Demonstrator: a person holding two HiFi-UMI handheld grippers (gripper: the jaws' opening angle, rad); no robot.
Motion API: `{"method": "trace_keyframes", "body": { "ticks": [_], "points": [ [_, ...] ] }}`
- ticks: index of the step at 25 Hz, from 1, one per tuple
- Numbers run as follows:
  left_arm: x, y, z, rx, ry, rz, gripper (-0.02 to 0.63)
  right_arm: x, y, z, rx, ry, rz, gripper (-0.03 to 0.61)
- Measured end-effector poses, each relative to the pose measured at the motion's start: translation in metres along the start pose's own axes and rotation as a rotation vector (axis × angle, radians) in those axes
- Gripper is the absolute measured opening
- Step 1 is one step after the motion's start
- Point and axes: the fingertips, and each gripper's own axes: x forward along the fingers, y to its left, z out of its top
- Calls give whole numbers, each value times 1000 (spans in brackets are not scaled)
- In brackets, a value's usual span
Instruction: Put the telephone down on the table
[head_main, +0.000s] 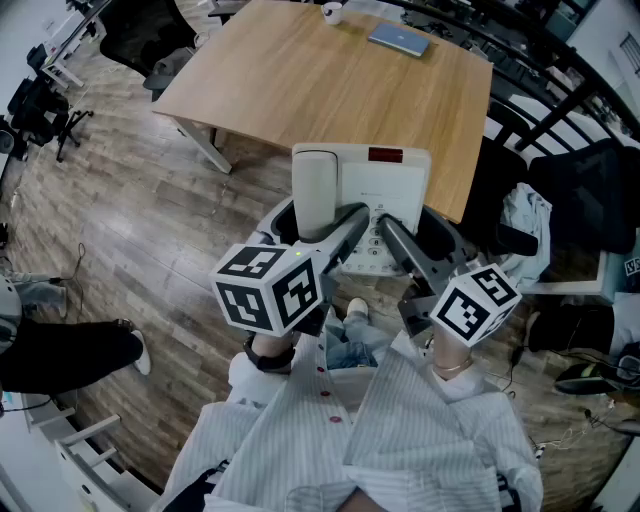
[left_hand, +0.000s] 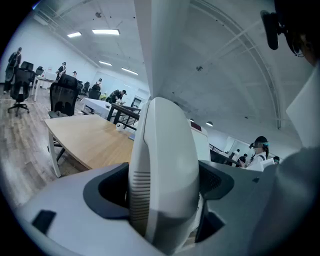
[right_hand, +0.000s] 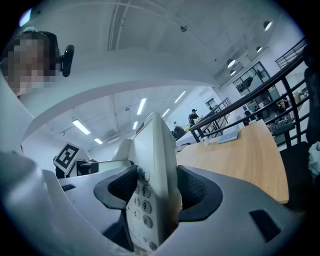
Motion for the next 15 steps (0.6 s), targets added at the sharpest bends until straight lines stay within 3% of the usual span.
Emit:
{"method": "trace_keyframes", "body": {
  "ticks": [15],
  "points": [
    [2, -18, 2, -6, -37, 40, 403, -11, -6, 9, -11, 9, 60, 268]
  ]
}}
